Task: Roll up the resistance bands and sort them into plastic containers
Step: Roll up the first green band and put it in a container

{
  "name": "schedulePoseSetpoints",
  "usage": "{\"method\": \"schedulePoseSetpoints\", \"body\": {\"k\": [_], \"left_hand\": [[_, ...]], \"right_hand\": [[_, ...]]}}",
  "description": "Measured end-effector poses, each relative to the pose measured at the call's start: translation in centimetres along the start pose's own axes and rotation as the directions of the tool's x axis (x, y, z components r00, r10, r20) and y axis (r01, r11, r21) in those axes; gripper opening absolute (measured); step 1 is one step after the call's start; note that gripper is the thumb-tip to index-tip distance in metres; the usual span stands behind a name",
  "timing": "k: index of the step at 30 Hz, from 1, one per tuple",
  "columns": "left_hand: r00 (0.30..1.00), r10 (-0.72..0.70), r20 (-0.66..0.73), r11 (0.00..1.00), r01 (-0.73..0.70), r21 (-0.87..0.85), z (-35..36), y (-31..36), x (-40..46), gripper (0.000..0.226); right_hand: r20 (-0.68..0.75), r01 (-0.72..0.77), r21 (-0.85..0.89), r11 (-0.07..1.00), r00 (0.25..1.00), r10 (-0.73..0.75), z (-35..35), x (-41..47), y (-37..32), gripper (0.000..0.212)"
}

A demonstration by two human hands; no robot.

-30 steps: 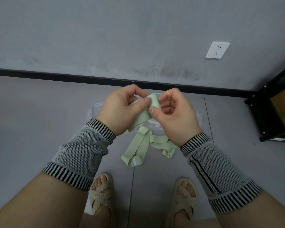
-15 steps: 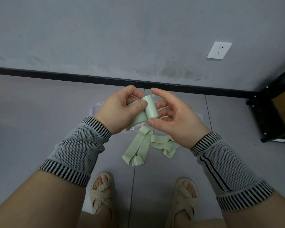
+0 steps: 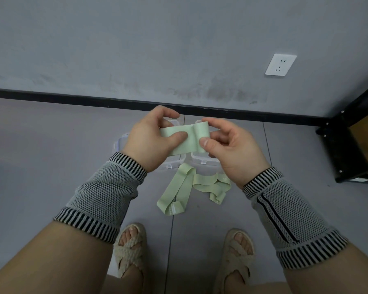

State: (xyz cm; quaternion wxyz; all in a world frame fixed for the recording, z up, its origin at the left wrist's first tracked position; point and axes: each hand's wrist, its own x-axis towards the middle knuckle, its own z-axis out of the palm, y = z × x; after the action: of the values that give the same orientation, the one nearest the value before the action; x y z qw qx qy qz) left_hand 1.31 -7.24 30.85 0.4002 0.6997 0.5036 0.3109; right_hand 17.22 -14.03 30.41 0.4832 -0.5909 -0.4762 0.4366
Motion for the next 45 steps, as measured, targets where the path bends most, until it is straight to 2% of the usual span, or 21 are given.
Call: {"method": "schedulePoseSetpoints", "body": {"k": [2, 4, 6, 12, 18, 21, 23, 25, 27, 31, 40, 45], "left_hand": [[0.997, -0.05, -0.053, 0.996, 0.046, -0.077, 0.1, 0.3, 0.0, 0.036], [0.991, -0.12, -0.063, 0.961, 0.101, -0.256, 0.3, 0.6, -0.1, 0.039], [0.986, -0.164, -0.027, 0.912, 0.141, -0.385, 0.5, 0.9, -0.2, 0.041], [0.972, -0.218, 0.092, 0.758, 0.228, -0.611, 1.2, 1.6, -0.4, 0.044], [0.975, -0.216, 0.059, 0.788, 0.209, -0.58, 1.4, 1.4, -0.5, 0.037], [0.973, -0.222, 0.064, 0.787, 0.218, -0.578, 1.0, 1.3, -0.5, 0.032], [0.973, -0.22, 0.072, 0.796, 0.221, -0.564, 0.9, 1.3, -0.5, 0.025], [0.976, -0.2, 0.084, 0.806, 0.212, -0.552, 0.9, 1.4, -0.6, 0.019], [0.981, -0.17, 0.095, 0.814, 0.194, -0.547, 1.0, 1.5, -0.7, 0.017], [0.986, -0.137, 0.092, 0.831, 0.165, -0.531, 1.0, 1.4, -0.8, 0.018], [0.983, -0.175, 0.062, 0.839, 0.182, -0.513, 0.9, 1.0, -0.6, 0.025], [0.971, -0.209, 0.118, 0.775, 0.238, -0.585, 0.2, 1.0, -0.4, 0.025]], "right_hand": [[-0.013, 0.015, 0.024, 1.0, 1.0, -0.015, 0.0, -0.1, -0.2, 0.038], [-0.025, 0.021, 0.042, 0.999, 0.999, -0.02, 0.2, -0.1, -0.2, 0.039], [-0.039, 0.027, 0.045, 0.999, 0.999, -0.025, 0.3, -0.1, -0.3, 0.038], [-0.1, 0.045, 0.061, 0.997, 0.994, -0.039, 0.7, -0.1, -0.4, 0.037], [-0.101, 0.09, -0.065, 0.994, 0.99, -0.097, 1.0, 0.0, 0.1, 0.045], [0.011, 0.11, -0.148, 0.983, 0.994, -0.11, 0.6, 0.0, 0.4, 0.065], [0.052, 0.134, -0.275, 0.952, 0.991, -0.124, 0.4, -0.2, 0.4, 0.076], [0.023, 0.164, -0.392, 0.905, 0.985, -0.169, 0.4, -0.2, 0.2, 0.074], [-0.004, 0.193, -0.438, 0.878, 0.976, -0.217, 0.5, -0.4, 0.1, 0.067], [-0.008, 0.178, -0.433, 0.884, 0.98, -0.201, 0.3, -0.4, 0.1, 0.059], [0.01, 0.159, -0.349, 0.924, 0.986, -0.166, 0.2, -0.4, -0.1, 0.056], [0.021, 0.155, -0.168, 0.974, 0.988, -0.154, -0.1, -0.6, -0.4, 0.057]]}}
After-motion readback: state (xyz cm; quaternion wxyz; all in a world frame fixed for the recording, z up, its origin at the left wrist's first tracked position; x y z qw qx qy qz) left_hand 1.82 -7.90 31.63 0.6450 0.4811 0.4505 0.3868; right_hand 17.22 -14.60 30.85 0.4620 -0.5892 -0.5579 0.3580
